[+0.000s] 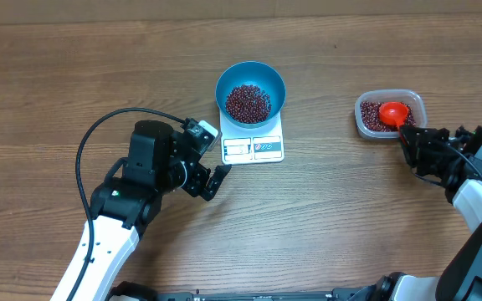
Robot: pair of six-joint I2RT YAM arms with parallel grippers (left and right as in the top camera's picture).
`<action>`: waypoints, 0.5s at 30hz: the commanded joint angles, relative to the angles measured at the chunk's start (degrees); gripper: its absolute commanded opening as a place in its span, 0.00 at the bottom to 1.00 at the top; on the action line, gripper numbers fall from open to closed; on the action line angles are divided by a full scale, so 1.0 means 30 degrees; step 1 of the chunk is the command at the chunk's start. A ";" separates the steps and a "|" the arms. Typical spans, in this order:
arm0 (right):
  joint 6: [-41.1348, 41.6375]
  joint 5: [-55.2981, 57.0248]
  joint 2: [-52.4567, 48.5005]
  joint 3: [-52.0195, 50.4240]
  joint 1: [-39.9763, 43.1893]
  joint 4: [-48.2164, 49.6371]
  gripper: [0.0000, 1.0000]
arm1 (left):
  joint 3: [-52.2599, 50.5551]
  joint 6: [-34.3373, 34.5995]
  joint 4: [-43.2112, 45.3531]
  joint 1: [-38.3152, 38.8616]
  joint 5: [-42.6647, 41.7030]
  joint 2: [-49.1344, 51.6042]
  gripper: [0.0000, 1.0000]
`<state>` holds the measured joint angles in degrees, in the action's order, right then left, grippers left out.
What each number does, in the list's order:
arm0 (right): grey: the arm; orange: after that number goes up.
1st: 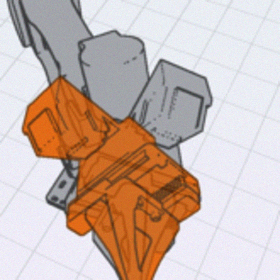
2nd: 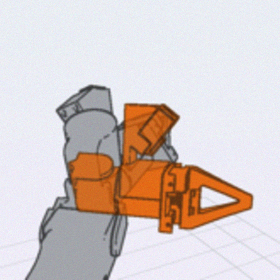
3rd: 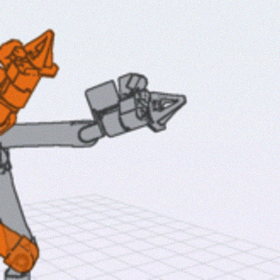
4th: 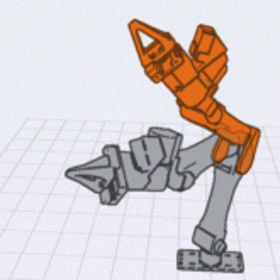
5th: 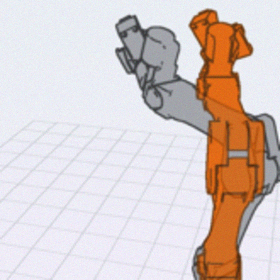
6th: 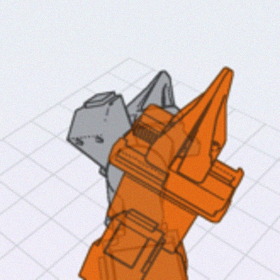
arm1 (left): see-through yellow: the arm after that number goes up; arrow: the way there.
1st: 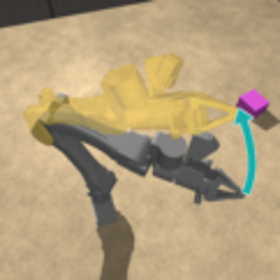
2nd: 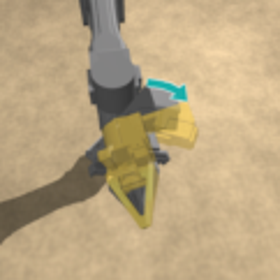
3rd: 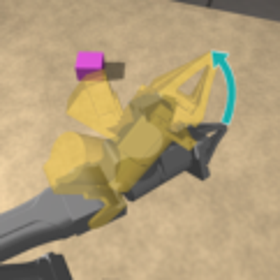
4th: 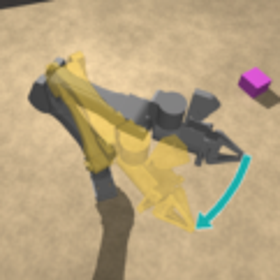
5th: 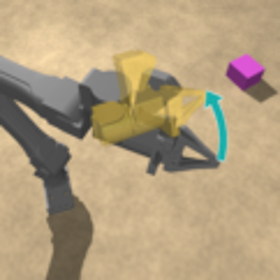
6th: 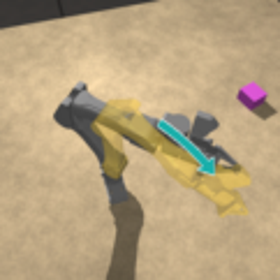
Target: Scoop item into bowl and weigh 150g on scale
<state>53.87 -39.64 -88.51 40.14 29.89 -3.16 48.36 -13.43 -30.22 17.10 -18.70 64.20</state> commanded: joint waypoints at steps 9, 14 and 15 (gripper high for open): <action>-0.0488 -0.0321 0.0211 0.0364 0.0058 0.0022 0.08 | -0.0080 0.0262 0.0022 -0.0102 -0.0131 0.0102 1.00; -0.0495 -0.0364 0.0219 0.0364 0.0058 0.0284 0.04 | -0.0080 0.0262 0.0022 -0.0102 -0.0131 0.0102 1.00; -0.0510 -0.0539 0.0219 0.0364 0.0066 0.0561 0.04 | -0.0080 0.0262 0.0022 -0.0102 -0.0131 0.0102 1.00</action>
<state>52.66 -40.73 -88.51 40.14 29.98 -2.55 48.36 -13.43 -30.22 17.10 -18.70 64.20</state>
